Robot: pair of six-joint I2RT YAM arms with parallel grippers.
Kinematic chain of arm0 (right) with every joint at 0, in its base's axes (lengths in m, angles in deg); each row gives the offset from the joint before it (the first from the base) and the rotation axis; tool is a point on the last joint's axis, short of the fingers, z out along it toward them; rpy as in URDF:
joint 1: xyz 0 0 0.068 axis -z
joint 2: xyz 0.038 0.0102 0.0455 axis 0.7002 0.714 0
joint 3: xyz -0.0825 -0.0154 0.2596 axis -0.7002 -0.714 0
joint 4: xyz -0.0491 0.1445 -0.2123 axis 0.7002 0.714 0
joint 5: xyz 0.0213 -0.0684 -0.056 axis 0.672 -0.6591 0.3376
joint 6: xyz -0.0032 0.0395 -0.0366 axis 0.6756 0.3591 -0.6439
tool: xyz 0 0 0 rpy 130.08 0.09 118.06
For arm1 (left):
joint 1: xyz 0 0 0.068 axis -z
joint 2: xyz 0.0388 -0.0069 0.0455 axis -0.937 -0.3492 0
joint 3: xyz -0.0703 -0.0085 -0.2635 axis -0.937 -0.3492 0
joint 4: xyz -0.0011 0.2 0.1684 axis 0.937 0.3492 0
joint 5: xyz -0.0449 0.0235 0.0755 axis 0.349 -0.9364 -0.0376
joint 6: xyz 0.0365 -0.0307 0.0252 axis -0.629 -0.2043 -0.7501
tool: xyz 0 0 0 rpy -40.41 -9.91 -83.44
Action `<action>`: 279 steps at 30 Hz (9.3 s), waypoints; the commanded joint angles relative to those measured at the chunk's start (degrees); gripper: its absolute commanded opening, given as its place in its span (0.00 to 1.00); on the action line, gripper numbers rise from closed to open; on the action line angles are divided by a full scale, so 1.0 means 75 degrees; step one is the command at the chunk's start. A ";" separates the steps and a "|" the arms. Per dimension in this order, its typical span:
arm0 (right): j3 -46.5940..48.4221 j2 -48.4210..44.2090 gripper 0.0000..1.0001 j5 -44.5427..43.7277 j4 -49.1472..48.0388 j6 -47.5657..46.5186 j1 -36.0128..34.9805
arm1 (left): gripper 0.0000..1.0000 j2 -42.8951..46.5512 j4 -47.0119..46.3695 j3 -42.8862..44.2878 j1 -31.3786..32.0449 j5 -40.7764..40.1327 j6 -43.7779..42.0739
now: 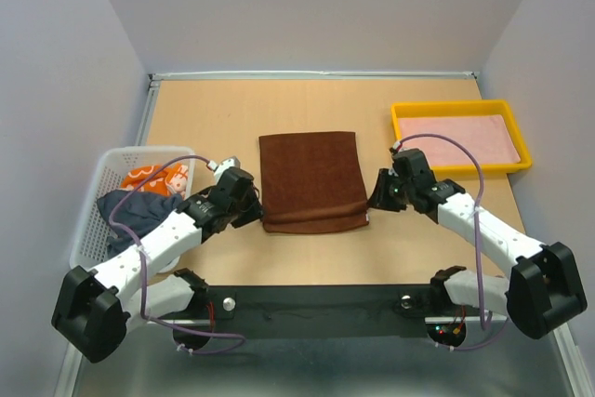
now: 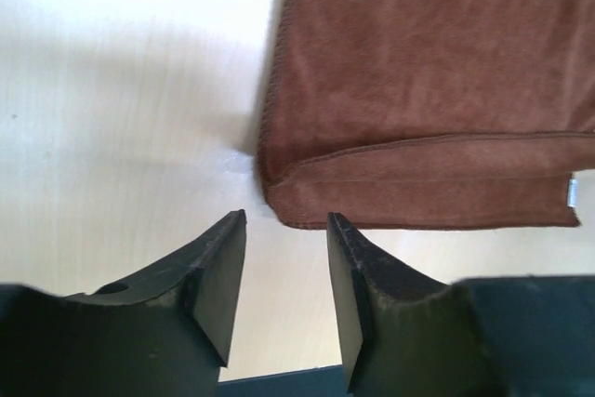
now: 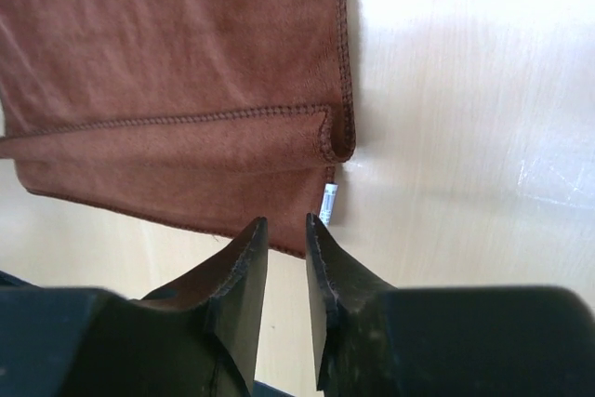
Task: Fold and stack the towels
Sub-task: Fold the towel
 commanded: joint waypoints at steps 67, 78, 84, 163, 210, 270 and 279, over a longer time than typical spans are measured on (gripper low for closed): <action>0.1550 0.3045 0.53 0.1354 -0.0462 -0.2976 -0.0505 | 0.71 -0.1507 -0.0825 0.0575 0.0791 -0.0909 -0.1408; 0.1023 0.2764 0.52 0.2140 -0.0450 -0.2802 -0.0517 | 0.71 -0.1273 -0.0930 0.0223 0.0791 -0.0791 -0.1244; 0.0637 0.2483 0.52 0.2467 -0.0450 -0.2357 -0.0505 | 0.71 -0.1109 -0.0860 0.0130 0.0791 -0.0756 -0.1139; -0.0009 0.0222 0.00 -0.0239 -0.0287 0.1441 -0.0505 | 0.00 -0.1062 -0.0895 -0.0773 0.0229 -0.0452 -0.0529; 0.2580 0.2962 0.36 -0.0005 -0.1950 -0.1102 0.1252 | 0.52 -0.2535 -0.2147 0.2764 0.3649 -0.0498 -0.3551; 0.2827 0.5459 0.51 0.1073 -0.4024 0.1288 0.2167 | 0.00 -0.6195 -0.2841 0.4009 0.5538 -0.0627 -0.6776; 0.2839 0.5529 0.51 0.1038 -0.4060 0.1429 0.2179 | 0.00 -0.5679 -0.2794 0.3844 0.5467 -0.0627 -0.6600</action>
